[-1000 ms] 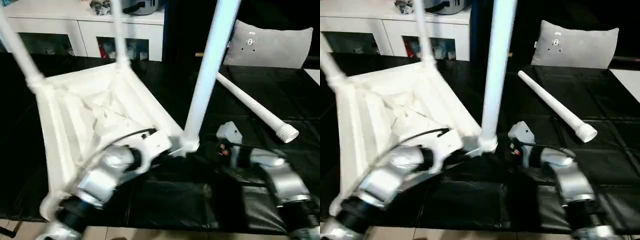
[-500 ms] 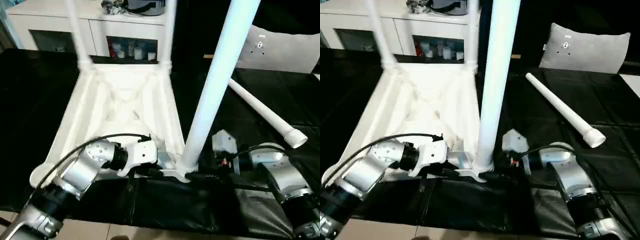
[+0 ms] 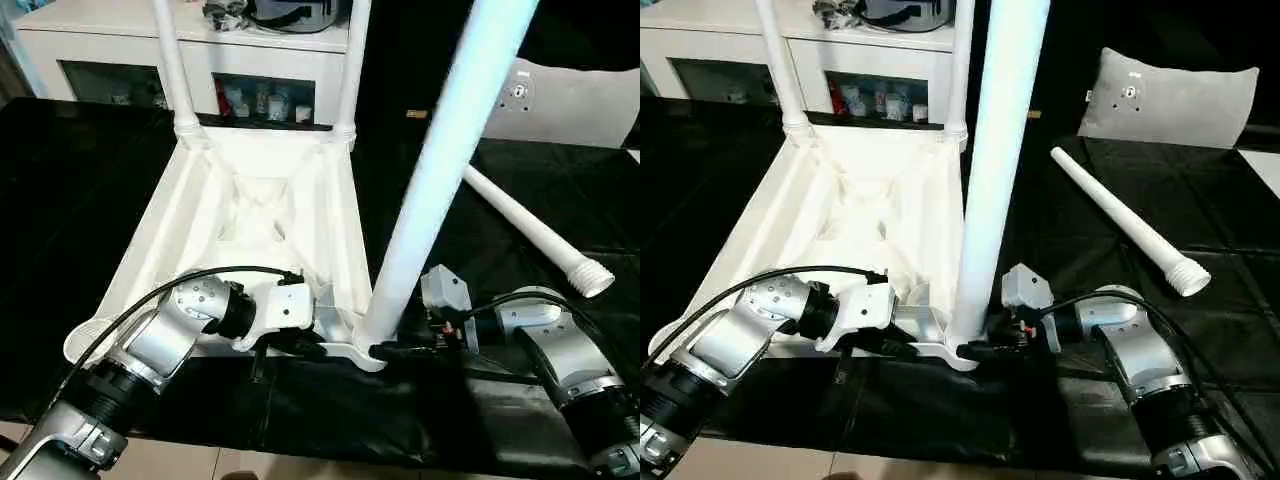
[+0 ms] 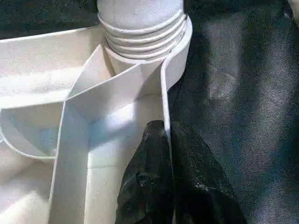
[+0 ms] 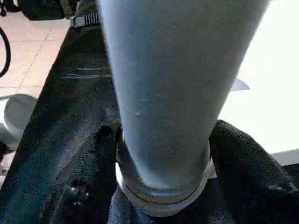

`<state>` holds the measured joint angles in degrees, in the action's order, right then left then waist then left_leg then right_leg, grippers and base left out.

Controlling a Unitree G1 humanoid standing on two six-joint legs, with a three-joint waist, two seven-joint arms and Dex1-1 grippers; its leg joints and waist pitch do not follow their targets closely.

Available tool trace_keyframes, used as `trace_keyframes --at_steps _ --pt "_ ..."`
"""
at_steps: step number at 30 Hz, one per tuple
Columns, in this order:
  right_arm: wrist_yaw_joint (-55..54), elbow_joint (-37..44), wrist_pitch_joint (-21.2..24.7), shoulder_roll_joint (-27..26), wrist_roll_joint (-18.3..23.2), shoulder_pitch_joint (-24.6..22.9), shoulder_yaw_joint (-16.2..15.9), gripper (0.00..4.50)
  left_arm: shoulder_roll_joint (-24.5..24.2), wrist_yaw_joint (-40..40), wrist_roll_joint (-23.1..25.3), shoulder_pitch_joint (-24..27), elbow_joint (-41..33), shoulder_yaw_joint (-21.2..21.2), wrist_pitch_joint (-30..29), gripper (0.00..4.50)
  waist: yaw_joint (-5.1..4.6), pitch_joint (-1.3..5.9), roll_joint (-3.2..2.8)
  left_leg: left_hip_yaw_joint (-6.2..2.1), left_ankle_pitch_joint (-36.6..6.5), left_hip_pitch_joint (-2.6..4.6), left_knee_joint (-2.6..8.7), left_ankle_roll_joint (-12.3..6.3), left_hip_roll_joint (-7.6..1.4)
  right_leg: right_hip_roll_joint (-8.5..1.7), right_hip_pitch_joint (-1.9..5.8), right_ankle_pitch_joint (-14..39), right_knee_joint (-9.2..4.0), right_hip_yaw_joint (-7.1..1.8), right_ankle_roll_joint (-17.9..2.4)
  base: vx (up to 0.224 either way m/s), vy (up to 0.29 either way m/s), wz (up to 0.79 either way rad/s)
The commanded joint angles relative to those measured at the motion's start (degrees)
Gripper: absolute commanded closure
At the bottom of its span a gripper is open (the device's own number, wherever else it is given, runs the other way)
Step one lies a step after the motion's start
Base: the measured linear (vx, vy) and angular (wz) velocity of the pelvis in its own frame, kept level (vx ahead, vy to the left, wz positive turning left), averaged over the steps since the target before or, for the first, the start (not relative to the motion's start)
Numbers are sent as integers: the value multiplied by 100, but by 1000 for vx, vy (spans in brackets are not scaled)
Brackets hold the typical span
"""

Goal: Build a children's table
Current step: Rotate leg to tighten

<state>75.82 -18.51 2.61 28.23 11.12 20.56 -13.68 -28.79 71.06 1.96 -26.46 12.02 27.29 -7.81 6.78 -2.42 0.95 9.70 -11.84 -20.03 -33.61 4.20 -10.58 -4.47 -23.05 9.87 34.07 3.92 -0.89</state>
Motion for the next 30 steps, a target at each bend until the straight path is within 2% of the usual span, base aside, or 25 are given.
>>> trace_keyframes --at_steps 1,4,5,7,8,10,11,12,15,17,18,20,21,23,24,26,30 --pt "251 51 137 -26 95 3 -131 183 10 176 96 108 32 283 -3 450 -16 304 31 -46 -915 2 415 -329 -270 -397 296 1437 -355 -273 -1170 0 0 0" --pt "152 150 378 -132 199 -102 -124 189 89 -10 13 208 -131 166 -294 450 -18 304 32 -44 -843 -11 412 -337 -270 -394 305 1289 -333 -272 -1212 0 0 0" --pt "-93 220 589 -252 195 -172 -122 189 209 -275 -1 271 -262 64 -572 450 -33 302 29 -39 -850 -12 415 -327 -277 -396 303 1279 -330 -274 -1237 0 0 0" --pt "-384 266 688 -405 159 -234 -113 189 381 -614 -29 335 -434 -62 -968 450 -35 277 34 -47 -951 -8 432 -294 -276 -396 295 1507 -366 -270 -1178 0 0 0" --pt "-859 199 831 -619 35 -229 -80 190 594 -952 -84 397 -611 -199 -1309 450 -49 261 27 -49 -1105 -2 449 -242 -269 -401 289 1825 -402 -272 -1104 0 0 0" --pt "-1165 132 863 -773 -43 -218 -51 191 739 -1167 -118 439 -733 -282 -1537 450 -79 220 18 -69 -1445 23 469 -136 -256 -403 257 2520 -477 -256 -920 0 0 0" --pt "-1464 54 926 -935 -89 -194 -11 194 895 -1399 -123 478 -841 -351 -1747 450 -113 215 36 -93 -1597 6 488 -70 -237 -412 274 2938 -512 -236 -733 0 0 0" --pt "-1831 -55 1029 -1177 -59 -136 93 194 1106 -1672 -97 520 -951 -400 -1974 450 -164 205 41 -108 -1714 18 494 -21 -237 -418 250 3199 -546 -233 -615 0 0 0" --pt "-2724 -321 1270 -1748 -5 28 352 201 1649 -2385 79 578 -1112 -491 -2410 450 -308 190 54 -151 -1911 -6 484 -10 -196 -412 231 3652 -636 -176 -377 0 0 0" --pt "-2932 -355 1323 -1871 -31 60 418 204 1790 -2574 145 579 -1139 -518 -2512 450 -384 203 59 -152 -1933 -5 460 -42 -176 -405 221 3734 -669 -158 -303 0 0 0" --pt "-3312 -466 1452 -2106 -27 149 559 208 2130 -3043 275 547 -1079 -595 -2582 450 -413 187 43 -142 -1931 6 459 -76 -172 -394 191 3722 -695 -159 -305 0 0 0" --pt "-3530 -498 1557 -2224 -25 191 645 210 2278 -3243 355 528 -1086 -594 -2677 450 -437 217 44 -150 -1864 -11 463 -109 -179 -386 213 3535 -676 -151 -340 0 0 0" --pt "-3788 -609 1556 -2327 -21 252 754 210 2395 -3433 440 484 -1049 -563 -2676 450 -451 228 48 -149 -1771 -36 478 -147 -197 -382 225 3273 -658 -162 -402 0 0 0" --pt "-4108 -763 1562 -2441 -37 319 902 210 2548 -3676 552 416 -1024 -519 -2712 450 -447 249 30 -128 -1612 -38 480 -187 -218 -372 214 2794 -620 -191 -549 0 0 0" --pt "-4234 -816 1549 -2467 -60 324 977 156 2590 -3736 592 383 -1040 -501 -2763 450 -438 254 32 -118 -1514 -49 476 -214 -218 -371 228 2517 -584 -201 -656 0 0 0" --pt "-4362 -807 1487 -2468 -69 290 1074 142 2561 -3755 634 364 -1056 -513 -2843 450 -420 253 2 -104 -1424 -56 479 -252 -220 -370 232 2208 -554 -216 -777 0 0 0" --pt "-4380 -587 1330 -2371 -56 164 1216 105 2486 -3790 697 378 -1004 -578 -2877 450 -375 277 9 -66 -1131 -42 449 -330 -224 -367 255 1605 -497 -238 -993 0 0 0"
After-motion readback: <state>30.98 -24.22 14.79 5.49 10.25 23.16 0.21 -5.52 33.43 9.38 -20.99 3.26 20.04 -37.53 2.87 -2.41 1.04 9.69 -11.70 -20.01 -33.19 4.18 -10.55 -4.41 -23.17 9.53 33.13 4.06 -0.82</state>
